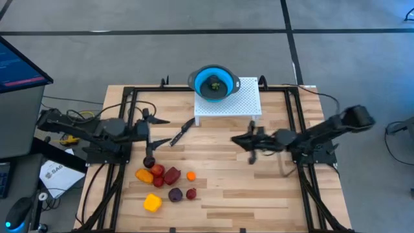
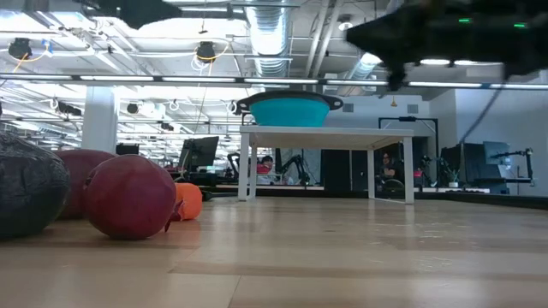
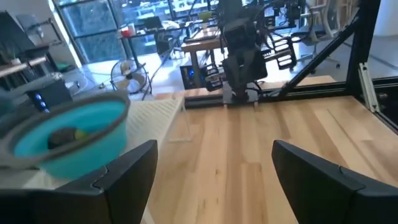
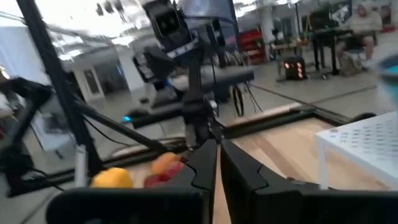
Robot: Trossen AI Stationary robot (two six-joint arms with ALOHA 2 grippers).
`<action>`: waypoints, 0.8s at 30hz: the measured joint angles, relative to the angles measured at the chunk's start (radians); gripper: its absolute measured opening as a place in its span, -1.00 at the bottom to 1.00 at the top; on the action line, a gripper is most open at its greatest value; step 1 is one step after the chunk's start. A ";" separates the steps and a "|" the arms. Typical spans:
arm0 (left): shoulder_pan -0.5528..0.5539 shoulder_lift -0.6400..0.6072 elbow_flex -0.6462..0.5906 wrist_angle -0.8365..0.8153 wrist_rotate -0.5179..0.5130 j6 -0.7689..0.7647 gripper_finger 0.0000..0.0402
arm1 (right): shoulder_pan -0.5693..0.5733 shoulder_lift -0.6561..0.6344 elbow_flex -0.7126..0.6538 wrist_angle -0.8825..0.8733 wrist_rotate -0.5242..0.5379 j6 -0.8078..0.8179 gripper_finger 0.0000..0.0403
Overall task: Pick & Place Fruit
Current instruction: Put the orange into the blue strainer bowl on the shelf
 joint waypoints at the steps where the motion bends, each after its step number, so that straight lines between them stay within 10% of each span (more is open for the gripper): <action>1: -0.008 -0.009 -0.017 0.002 -0.008 -0.008 0.53 | -0.006 0.052 0.039 -0.006 0.000 0.002 -0.92; 5: -0.030 -0.024 -0.076 -0.003 -0.029 -0.043 0.50 | -0.025 0.260 0.230 -0.011 -0.029 0.016 -0.92; 13: -0.038 -0.020 -0.138 -0.005 -0.029 -0.094 0.50 | -0.081 0.507 0.651 -0.448 -0.547 0.151 -0.93; 24: -0.039 -0.020 -0.146 -0.005 -0.028 -0.104 0.50 | -0.092 0.800 1.060 -0.946 -0.918 0.005 -0.94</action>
